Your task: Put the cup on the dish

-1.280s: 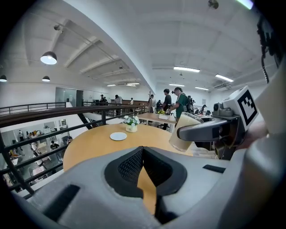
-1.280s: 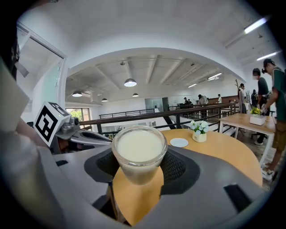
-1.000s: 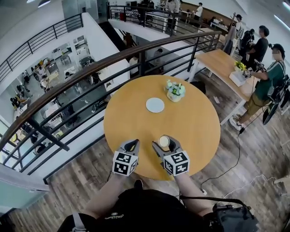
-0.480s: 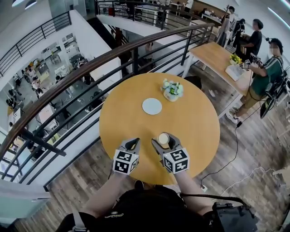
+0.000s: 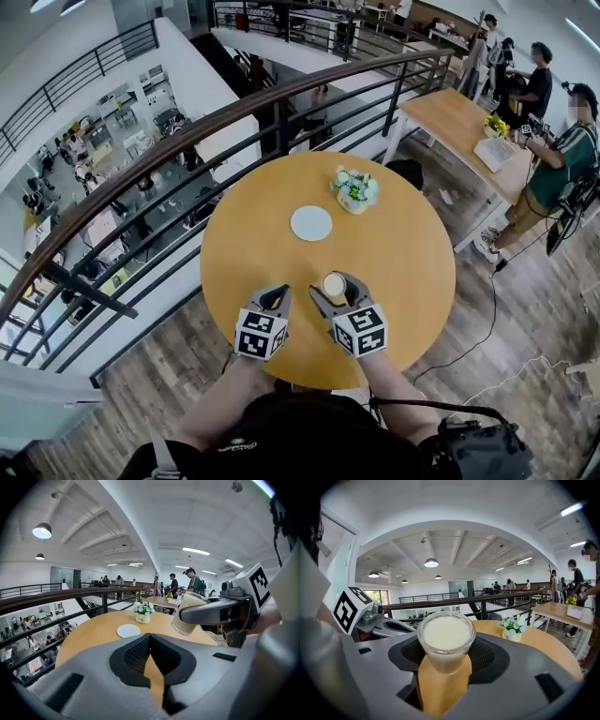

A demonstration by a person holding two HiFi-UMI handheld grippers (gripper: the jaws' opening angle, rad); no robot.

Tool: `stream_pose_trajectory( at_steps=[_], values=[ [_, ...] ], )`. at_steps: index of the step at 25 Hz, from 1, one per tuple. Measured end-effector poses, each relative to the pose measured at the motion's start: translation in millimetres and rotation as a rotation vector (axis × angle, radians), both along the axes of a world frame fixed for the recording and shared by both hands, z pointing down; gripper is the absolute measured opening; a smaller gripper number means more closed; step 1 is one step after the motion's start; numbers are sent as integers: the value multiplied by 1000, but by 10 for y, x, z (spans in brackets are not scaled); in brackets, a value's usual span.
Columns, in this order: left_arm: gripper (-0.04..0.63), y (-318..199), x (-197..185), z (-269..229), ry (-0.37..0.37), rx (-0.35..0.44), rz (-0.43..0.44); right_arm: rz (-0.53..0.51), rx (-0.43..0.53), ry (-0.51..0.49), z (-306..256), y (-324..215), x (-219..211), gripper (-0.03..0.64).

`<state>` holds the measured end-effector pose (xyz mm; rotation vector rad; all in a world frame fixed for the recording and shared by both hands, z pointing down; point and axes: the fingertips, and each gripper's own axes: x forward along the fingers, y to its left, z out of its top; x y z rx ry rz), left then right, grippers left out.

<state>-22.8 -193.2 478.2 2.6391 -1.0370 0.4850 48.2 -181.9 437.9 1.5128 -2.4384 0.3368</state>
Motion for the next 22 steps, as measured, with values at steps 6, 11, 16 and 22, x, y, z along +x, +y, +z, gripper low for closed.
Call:
stream_pose_trajectory(
  at_steps=[6, 11, 16, 22],
  values=[
    [0, -3, -3, 57, -12, -12, -23, -14, -11, 0, 80, -28, 33, 258],
    [0, -4, 28, 139, -17, -32, -26, -15, -39, 0, 221, -42, 50, 258],
    [0, -2, 16, 297, -25, -63, -20, -18, -56, 27, 362, -119, 50, 258],
    [0, -107, 188, 629, -44, -125, -2, 5, -101, 31, 699, -313, 222, 258]
  ],
)
